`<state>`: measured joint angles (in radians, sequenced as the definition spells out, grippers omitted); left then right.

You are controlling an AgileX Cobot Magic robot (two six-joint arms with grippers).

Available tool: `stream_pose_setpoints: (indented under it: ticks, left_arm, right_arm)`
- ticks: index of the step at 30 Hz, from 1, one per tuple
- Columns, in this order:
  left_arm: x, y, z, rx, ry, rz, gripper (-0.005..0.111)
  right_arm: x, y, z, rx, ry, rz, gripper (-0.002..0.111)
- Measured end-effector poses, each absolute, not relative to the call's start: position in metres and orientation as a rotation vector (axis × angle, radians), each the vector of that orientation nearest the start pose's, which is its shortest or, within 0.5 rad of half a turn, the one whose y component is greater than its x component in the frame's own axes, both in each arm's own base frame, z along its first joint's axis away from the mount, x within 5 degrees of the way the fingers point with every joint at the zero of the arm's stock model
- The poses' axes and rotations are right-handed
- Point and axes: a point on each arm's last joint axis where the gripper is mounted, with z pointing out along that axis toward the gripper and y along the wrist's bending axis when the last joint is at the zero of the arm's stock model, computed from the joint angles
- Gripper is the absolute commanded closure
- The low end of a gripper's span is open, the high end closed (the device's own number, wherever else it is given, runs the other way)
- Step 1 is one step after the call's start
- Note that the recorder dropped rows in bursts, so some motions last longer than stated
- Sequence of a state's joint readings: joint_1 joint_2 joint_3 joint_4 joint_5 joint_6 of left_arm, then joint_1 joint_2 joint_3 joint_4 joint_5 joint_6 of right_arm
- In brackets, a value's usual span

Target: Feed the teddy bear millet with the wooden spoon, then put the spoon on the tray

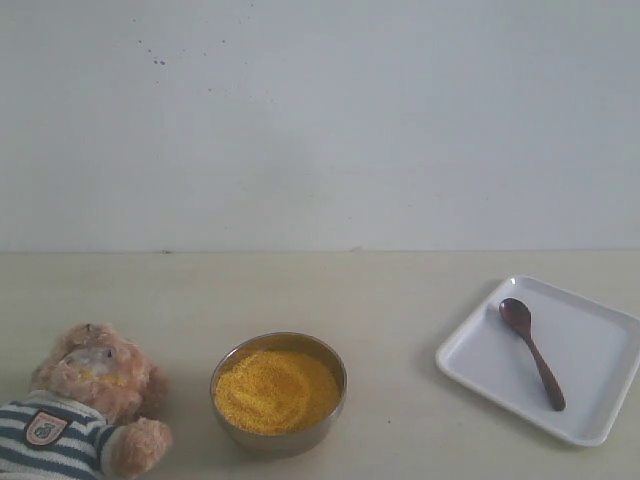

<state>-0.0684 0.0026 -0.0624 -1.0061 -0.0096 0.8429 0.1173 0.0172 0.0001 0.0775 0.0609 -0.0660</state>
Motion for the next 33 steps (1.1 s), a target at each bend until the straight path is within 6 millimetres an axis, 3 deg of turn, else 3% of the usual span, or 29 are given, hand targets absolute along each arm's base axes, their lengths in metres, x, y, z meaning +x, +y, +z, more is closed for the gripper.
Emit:
stream_pose_setpoints:
  ticks: [7,14,24,33]
  left_arm:
    - [0.051,-0.003,0.243,-0.151,1.384,-0.288,0.103]
    - [0.055,-0.003,0.220,-0.171,1.416,-0.298,0.103]
    - [0.055,-0.003,0.219,-0.070,1.426,-0.182,0.103]
    - [0.056,-0.003,0.219,-0.081,1.426,-0.193,0.103]
  right_arm:
    - [0.057,0.007,0.207,-0.086,1.554,0.105,0.108]
    - [0.057,0.007,0.208,-0.085,1.546,0.105,0.108]
    - [0.057,0.007,0.208,-0.085,1.546,0.105,0.108]
    - [0.057,0.007,0.208,-0.085,1.546,0.105,0.108]
